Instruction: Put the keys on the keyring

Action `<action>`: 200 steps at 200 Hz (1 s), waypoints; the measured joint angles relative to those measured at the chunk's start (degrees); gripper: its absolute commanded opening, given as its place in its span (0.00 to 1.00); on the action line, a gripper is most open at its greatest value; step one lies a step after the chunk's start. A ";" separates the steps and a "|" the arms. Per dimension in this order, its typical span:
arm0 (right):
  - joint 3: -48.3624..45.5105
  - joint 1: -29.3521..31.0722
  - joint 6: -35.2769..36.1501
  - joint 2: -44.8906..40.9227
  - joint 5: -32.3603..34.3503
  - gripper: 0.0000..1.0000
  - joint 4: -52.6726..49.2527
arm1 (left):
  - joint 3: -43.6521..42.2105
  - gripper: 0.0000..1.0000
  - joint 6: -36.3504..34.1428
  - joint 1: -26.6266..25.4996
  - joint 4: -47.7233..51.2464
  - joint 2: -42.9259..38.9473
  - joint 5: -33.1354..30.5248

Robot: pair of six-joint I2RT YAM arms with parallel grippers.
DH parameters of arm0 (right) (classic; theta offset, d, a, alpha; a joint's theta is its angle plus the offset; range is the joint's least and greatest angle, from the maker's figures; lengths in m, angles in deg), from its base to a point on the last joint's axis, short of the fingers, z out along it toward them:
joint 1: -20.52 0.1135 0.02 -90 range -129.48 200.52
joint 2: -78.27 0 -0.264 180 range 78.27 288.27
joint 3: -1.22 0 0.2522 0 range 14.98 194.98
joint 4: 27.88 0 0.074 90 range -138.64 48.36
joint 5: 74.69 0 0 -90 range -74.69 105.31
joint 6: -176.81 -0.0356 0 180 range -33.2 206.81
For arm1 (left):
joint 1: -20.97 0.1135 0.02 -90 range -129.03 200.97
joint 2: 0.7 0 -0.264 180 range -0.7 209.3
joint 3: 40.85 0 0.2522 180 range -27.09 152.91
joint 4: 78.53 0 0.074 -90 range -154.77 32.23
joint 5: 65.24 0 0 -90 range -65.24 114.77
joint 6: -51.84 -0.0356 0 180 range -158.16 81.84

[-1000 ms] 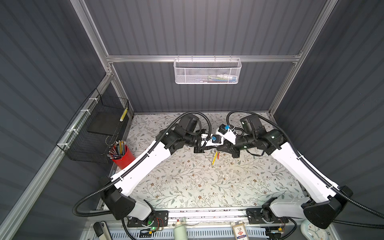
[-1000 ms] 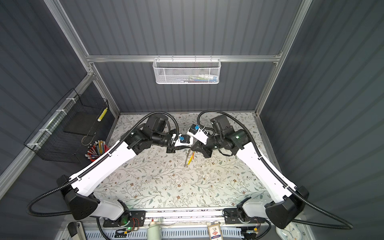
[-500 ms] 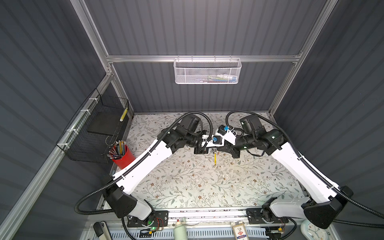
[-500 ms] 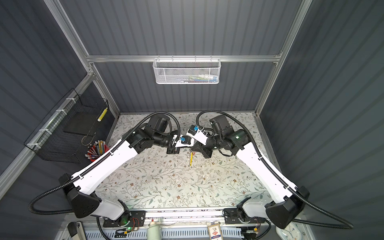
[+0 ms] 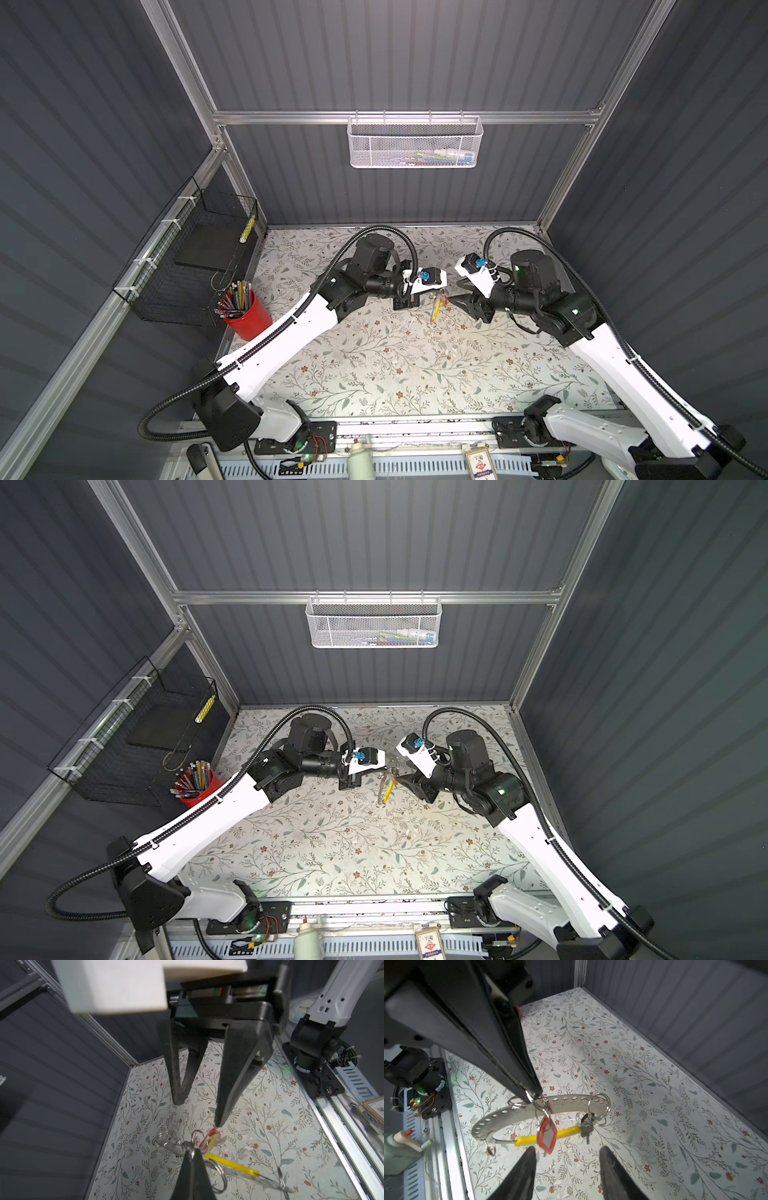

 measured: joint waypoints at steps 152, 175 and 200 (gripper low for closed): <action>-0.96 0.42 -6.47 2.80 1.88 0.28 10.60 | -5.53 0.00 15.61 0.00 -18.47 -0.66 -2.93; -0.96 1.05 -6.27 3.41 1.88 0.17 11.06 | -7.04 0.00 18.21 0.00 -20.98 -1.07 -3.63; -0.96 1.36 -6.34 3.54 1.40 0.11 11.72 | -8.66 0.00 21.00 0.00 -24.55 -1.70 -4.52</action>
